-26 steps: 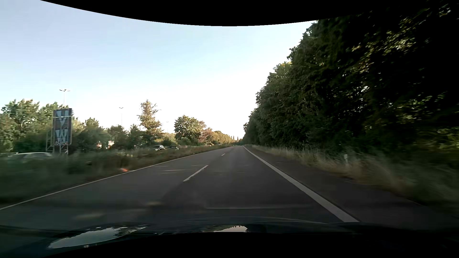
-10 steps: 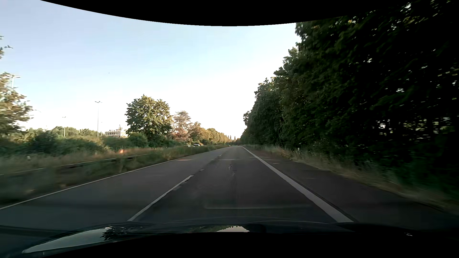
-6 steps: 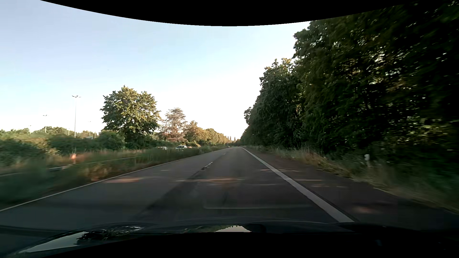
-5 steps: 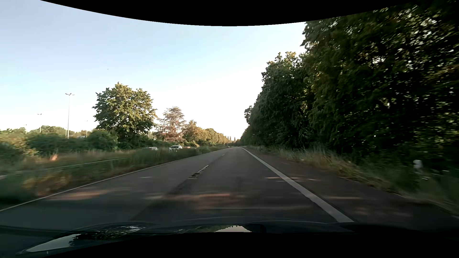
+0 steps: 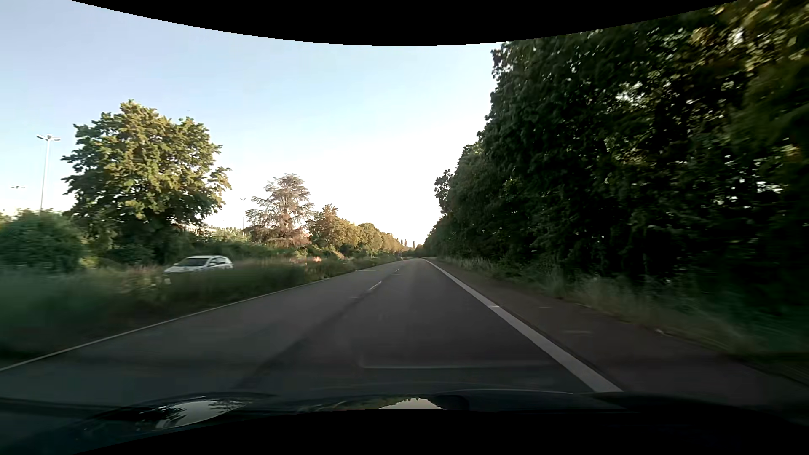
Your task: Follow the waypoints while adhering to traffic rules and regulations
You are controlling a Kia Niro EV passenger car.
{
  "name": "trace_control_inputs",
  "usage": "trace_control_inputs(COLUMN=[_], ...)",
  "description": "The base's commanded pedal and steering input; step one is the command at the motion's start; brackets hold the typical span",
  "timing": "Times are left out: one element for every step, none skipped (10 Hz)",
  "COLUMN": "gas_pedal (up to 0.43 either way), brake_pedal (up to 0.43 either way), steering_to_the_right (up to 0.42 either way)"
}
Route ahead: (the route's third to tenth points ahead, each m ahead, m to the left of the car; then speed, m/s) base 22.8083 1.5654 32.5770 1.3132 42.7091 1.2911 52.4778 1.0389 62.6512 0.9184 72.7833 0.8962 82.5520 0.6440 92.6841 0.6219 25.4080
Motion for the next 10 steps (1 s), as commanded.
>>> trace_control_inputs(gas_pedal=[0.26, 0.26, 0.26, 0.26, 0.26, 0.26, 0.26, 0.26, 0.26, 0.26], brake_pedal=[0.0, 0.0, 0.0, 0.0, 0.0, 0.0, 0.0, 0.0, 0.0, 0.0], steering_to_the_right=[0.001, 0.001, 0.001, 0.001, 0.001, 0.001, 0.001, 0.001, 0.001, 0.002])
